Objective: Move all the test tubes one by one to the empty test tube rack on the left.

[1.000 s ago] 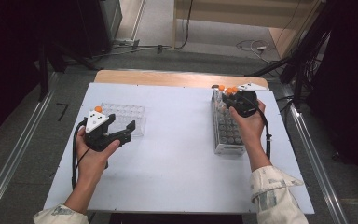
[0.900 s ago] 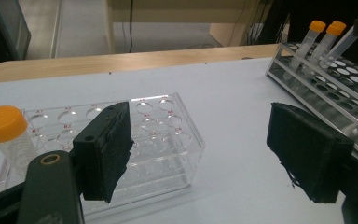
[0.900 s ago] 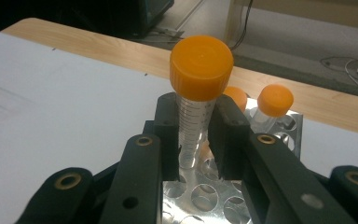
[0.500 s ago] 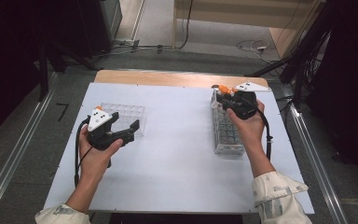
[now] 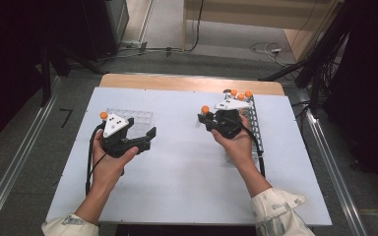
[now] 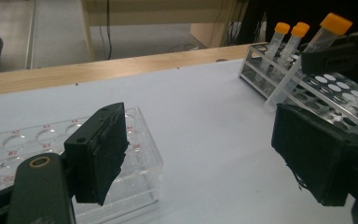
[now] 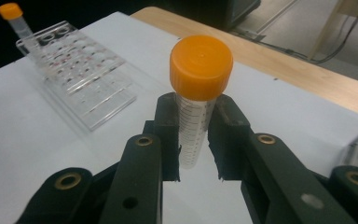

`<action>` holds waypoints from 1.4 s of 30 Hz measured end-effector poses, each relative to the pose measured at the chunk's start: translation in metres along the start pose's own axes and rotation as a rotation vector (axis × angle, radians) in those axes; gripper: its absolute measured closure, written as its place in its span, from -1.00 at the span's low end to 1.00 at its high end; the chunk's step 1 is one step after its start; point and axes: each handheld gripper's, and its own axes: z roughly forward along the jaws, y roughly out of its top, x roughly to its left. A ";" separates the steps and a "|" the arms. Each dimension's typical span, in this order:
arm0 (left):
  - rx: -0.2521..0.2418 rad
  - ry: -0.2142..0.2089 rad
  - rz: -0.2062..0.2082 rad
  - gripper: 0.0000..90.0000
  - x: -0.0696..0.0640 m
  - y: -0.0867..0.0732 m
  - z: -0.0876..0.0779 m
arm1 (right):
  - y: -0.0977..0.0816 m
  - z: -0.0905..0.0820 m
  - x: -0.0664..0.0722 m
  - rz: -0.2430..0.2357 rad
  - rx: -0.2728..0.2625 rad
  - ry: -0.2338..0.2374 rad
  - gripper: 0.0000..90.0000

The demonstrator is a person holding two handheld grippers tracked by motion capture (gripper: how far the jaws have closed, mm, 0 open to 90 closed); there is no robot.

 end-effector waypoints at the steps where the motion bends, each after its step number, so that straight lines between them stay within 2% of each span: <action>1: 0.001 0.005 0.015 -0.58 -0.002 0.000 0.001 | -0.001 0.003 0.003 -0.006 0.004 0.009 0.60; 7: -0.008 -0.027 0.039 -0.58 -0.015 0.002 0.008 | -0.003 0.016 0.017 -0.016 0.020 0.041 0.60; 15: -0.016 -0.070 0.066 -0.53 -0.033 0.007 0.020 | -0.003 0.024 0.031 -0.041 0.036 0.074 0.60; 25: -0.013 -0.087 0.072 -0.44 -0.039 0.007 0.029 | -0.006 0.033 0.050 -0.082 0.060 0.139 0.60; 29: -0.014 -0.093 0.077 -0.30 -0.039 0.006 0.029 | -0.007 0.038 0.062 -0.097 0.070 0.170 0.60; 32: 0.001 -0.098 0.085 -0.10 -0.039 0.003 0.031 | -0.005 0.041 0.071 -0.112 0.072 0.191 0.60; 36: 0.012 -0.109 0.084 0.01 -0.036 0.001 0.032 | -0.005 0.043 0.075 -0.117 0.078 0.197 0.60; 42: 0.011 -0.104 0.092 0.27 -0.034 -0.002 0.033 | -0.005 0.044 0.076 -0.111 0.084 0.202 0.60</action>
